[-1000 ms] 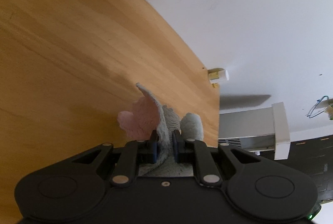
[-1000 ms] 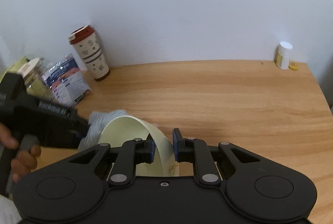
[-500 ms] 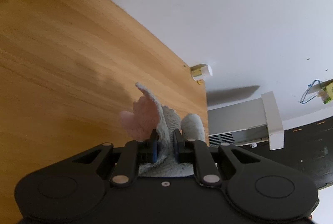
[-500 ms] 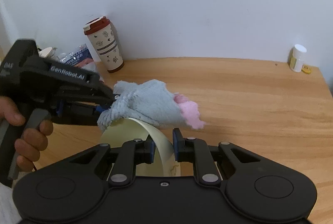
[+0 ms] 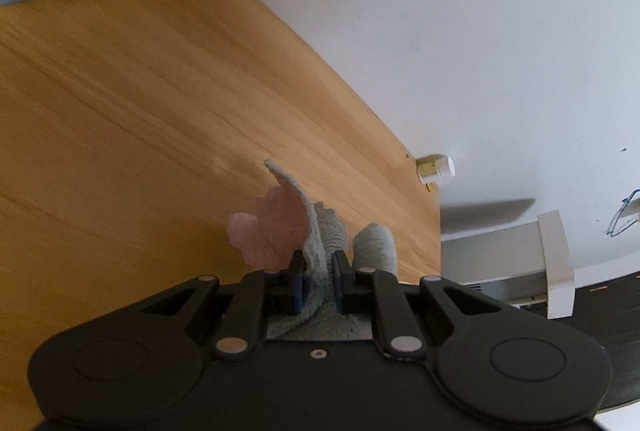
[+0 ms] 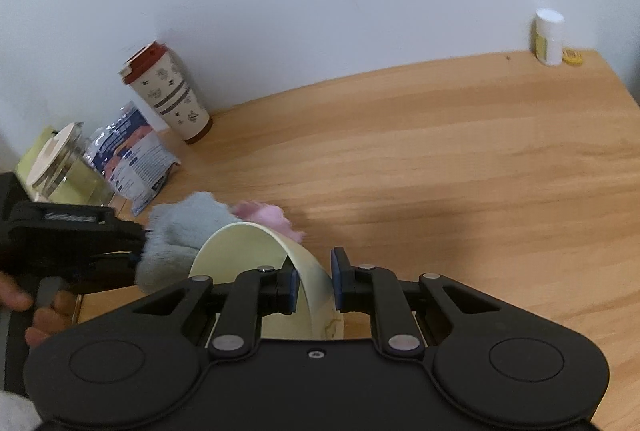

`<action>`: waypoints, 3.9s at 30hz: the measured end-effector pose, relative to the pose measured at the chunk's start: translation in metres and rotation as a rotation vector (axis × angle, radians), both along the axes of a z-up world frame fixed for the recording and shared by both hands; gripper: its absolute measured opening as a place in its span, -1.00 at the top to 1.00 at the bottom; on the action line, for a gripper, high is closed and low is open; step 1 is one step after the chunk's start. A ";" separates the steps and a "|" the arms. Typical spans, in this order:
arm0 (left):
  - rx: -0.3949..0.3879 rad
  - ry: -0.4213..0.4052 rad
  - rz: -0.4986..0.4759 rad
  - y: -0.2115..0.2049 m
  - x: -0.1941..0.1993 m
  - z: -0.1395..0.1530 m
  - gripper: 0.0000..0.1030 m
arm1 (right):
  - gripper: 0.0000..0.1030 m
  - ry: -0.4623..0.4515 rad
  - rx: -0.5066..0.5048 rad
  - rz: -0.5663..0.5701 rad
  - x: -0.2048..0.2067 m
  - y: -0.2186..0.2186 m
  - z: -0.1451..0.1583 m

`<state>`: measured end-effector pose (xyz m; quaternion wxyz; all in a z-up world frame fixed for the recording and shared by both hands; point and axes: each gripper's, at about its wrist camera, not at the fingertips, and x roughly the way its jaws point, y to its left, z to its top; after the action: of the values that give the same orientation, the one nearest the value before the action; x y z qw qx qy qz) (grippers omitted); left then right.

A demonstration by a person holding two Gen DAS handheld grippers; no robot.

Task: Clean bowl
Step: 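Lift the cloth off the bowl with the left gripper, then turn the bowl with the right gripper to show its inside while the left gripper holds the cloth above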

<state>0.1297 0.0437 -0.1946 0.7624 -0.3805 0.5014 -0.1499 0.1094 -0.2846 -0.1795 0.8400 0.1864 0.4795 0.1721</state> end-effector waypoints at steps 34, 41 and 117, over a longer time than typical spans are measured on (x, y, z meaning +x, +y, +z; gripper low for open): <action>0.065 -0.085 0.127 0.019 -0.003 0.027 0.75 | 0.79 0.121 0.034 -0.029 0.015 -0.023 -0.049; 0.072 -0.093 0.133 0.014 -0.008 0.029 0.75 | 0.76 0.091 -0.014 0.122 0.020 -0.030 -0.043; 0.131 -0.060 -0.185 -0.054 0.022 0.032 0.74 | 0.31 0.138 -0.234 0.379 -0.004 0.007 -0.041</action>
<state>0.1520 -0.0099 -0.1631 0.7833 -0.2771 0.5199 -0.1981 0.1055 -0.2773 -0.2209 0.7740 0.0059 0.5787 0.2568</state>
